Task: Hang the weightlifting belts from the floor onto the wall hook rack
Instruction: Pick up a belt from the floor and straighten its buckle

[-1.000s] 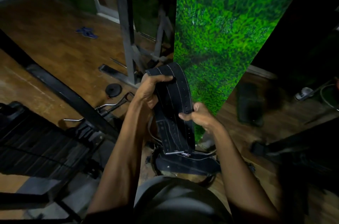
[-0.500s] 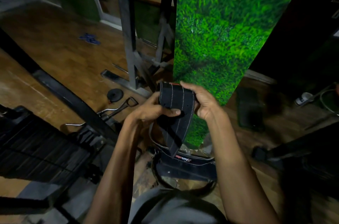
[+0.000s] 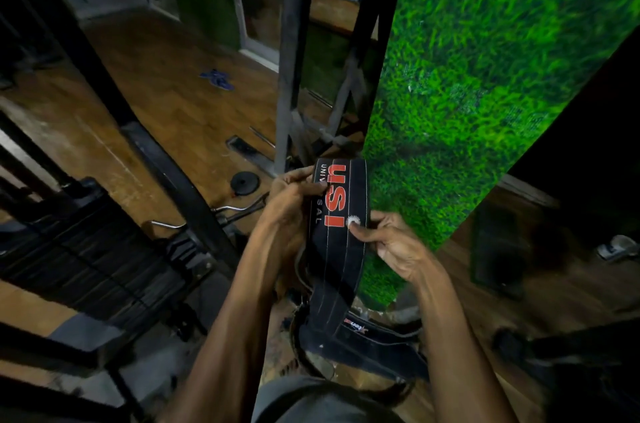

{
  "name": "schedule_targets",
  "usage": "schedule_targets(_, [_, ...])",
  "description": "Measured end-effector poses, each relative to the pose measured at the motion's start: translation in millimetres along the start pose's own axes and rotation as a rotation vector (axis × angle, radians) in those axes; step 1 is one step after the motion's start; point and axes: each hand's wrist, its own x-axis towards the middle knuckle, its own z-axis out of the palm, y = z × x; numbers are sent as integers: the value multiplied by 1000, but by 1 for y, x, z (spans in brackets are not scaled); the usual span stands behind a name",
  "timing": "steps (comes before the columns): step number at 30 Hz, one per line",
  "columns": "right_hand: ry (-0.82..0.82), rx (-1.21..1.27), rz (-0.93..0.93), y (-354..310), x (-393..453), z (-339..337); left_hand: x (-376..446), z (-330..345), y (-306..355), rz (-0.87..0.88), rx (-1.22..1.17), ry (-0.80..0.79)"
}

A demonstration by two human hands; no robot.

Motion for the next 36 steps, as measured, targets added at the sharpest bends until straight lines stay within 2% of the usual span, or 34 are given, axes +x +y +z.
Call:
schedule_targets(3, [89,168,37,-9,0,-1,4,-4,-16,61,-43,-84])
schedule_targets(7, [156,287,-46,-36,5,9,0,-21,-27,105,-29,-245])
schedule_targets(13, [67,332,-77,-60,18,35,-11,-46,-19,61,44,-344])
schedule_targets(17, [-90,300,-150,-57,15,40,-11,-43,7,-81,40,-184])
schedule_targets(22, [-122,276,-214,-51,13,34,-6,-7,29,-93,-17,-67])
schedule_targets(25, [-96,355,-127,-40,9,25,-1,6,31,-117,-92,23])
schedule_targets(29, [36,362,76,-35,15,13,8,7,24,9,-24,103])
schedule_targets(33, [181,368,202,-40,26,8,6,8,10,104,12,48])
schedule_targets(36, [151,362,187,-49,32,6,8,2,5,133,2,-71])
